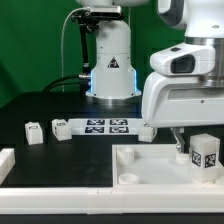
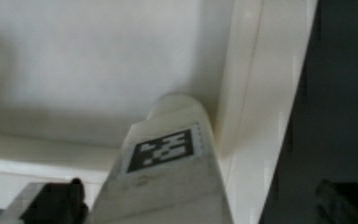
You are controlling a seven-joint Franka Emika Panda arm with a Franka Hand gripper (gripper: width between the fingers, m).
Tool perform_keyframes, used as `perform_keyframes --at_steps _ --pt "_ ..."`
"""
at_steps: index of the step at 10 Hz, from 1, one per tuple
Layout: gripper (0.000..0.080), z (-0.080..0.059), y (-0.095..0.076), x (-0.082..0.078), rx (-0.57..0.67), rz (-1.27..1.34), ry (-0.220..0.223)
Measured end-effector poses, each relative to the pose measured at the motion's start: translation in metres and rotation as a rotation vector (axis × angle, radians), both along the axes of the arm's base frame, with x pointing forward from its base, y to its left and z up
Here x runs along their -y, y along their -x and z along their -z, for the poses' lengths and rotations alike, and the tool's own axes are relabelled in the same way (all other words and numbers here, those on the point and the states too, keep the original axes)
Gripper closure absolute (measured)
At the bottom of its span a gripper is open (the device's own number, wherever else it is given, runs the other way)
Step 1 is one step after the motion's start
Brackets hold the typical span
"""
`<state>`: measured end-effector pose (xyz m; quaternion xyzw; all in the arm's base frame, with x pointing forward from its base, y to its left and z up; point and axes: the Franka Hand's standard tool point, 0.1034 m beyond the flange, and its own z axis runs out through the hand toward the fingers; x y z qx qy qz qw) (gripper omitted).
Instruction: Assemble one leg
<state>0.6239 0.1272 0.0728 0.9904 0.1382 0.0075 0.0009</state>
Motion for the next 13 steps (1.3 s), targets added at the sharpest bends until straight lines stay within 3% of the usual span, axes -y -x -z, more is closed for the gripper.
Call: perform_keyframes --at_steps 3,5,9,13 --pt "0.0155 0.0006 0.0000 0.0012 -0.001 -0.019 -0.001" --pt "0.0513 0.0007 -0.0001 0.0017 -0.001 -0.018 -0.001" --pt "0.0509 0.0017 -0.0010 0.0034 0.019 0.117 -0.004" --pt "0.0508 0.0021 -0.0008 0.0014 0.044 0.754 -0.004"
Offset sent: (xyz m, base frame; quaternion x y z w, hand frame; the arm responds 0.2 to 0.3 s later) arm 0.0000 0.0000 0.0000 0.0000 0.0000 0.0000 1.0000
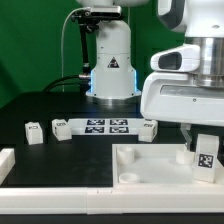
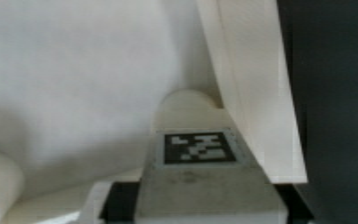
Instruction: Assemble one leg
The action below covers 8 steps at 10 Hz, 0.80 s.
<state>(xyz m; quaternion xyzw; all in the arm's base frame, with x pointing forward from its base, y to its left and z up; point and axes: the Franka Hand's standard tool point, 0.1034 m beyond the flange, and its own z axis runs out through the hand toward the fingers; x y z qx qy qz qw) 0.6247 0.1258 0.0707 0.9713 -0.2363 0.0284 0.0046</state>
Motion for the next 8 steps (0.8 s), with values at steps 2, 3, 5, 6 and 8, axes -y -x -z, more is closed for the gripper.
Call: perform_keyframes --at_steps 2,3,5,6,8 --pt "0.0508 0.0005 0.0000 -0.0001 0.002 0.225 -0.013" --pt "0.0508 0.0008 0.0000 -0.0002 0.000 0.376 -0.019" --pt "0.0508 0.0008 -0.0002 0.0003 0.006 0.588 -0.030" --pt "0.0508 0.0009 -0.0002 0.0009 0.002 0.663 -0.043" --pt "0.0508 0.0014 -0.0007 0.0008 0.016 0.772 -0.058"
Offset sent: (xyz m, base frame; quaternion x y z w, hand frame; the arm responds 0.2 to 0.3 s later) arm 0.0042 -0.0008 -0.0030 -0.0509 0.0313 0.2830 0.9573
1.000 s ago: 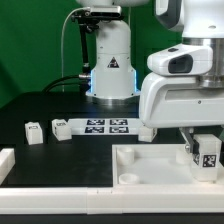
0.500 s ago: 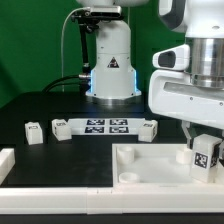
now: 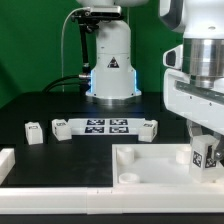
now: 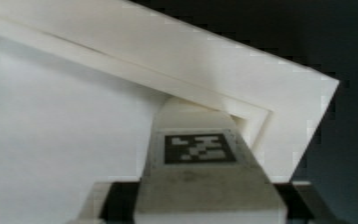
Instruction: Assemble one leg
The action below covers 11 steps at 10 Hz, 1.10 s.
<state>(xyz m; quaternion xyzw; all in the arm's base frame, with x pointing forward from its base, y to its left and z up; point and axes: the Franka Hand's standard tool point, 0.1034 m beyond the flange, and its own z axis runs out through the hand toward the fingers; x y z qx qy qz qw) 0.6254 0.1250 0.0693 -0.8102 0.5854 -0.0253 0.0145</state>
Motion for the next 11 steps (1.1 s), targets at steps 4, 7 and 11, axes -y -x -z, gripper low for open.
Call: perform_keyframes --at_steps 4,7,11 --pt "0.0211 -0.0001 -0.0002 -0.0022 0.003 -0.171 0.006" --pt "0.0153 0.0003 -0.0027 0.0002 0.024 -0.644 0.041" --pt "0.0151 0.0020 0.0005 -0.0009 0.008 -1.168 0.078"
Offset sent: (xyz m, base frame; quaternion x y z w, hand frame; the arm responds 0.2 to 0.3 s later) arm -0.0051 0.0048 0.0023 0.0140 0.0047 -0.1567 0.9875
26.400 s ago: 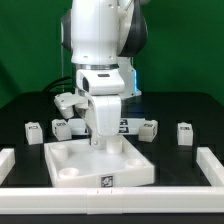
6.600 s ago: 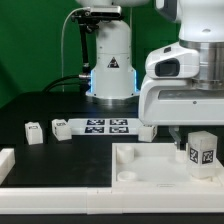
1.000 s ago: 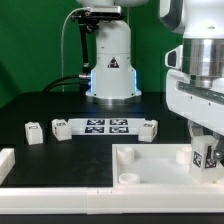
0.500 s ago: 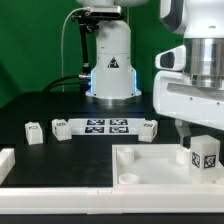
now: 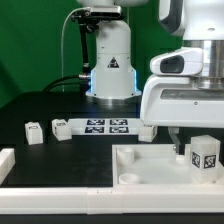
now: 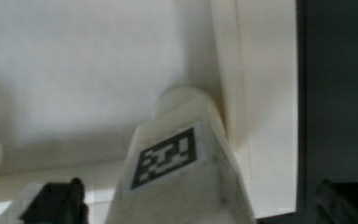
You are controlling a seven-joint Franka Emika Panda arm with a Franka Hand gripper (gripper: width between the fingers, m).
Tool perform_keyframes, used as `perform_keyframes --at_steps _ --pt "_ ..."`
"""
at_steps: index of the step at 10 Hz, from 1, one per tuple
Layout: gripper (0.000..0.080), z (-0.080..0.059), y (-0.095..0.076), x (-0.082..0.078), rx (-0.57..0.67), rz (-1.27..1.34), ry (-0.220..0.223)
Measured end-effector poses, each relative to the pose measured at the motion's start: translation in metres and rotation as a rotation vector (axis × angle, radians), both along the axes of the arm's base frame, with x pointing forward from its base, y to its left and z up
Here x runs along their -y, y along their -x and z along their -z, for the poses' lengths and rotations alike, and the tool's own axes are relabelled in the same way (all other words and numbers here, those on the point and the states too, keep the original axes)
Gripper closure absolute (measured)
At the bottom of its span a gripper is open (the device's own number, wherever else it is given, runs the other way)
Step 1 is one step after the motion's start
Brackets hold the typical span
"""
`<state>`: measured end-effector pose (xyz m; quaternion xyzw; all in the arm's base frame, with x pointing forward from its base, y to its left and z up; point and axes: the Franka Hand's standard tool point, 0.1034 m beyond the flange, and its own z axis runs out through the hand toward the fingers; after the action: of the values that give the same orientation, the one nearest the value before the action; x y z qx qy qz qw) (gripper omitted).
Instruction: Assemble one leg
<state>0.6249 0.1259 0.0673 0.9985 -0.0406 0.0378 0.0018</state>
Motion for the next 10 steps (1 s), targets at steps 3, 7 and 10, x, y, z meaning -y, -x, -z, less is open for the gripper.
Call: perform_keyframes --at_steps 3,7,10 --pt "0.0151 -0.0077 -0.0031 0.0010 0.009 -0.320 0.045" --pt "0.0434 -0.0060 -0.0027 0.0019 0.007 -0.346 0.047" --pt "0.0508 -0.0057 -0.0026 0.0013 0.009 -0.209 0.031"
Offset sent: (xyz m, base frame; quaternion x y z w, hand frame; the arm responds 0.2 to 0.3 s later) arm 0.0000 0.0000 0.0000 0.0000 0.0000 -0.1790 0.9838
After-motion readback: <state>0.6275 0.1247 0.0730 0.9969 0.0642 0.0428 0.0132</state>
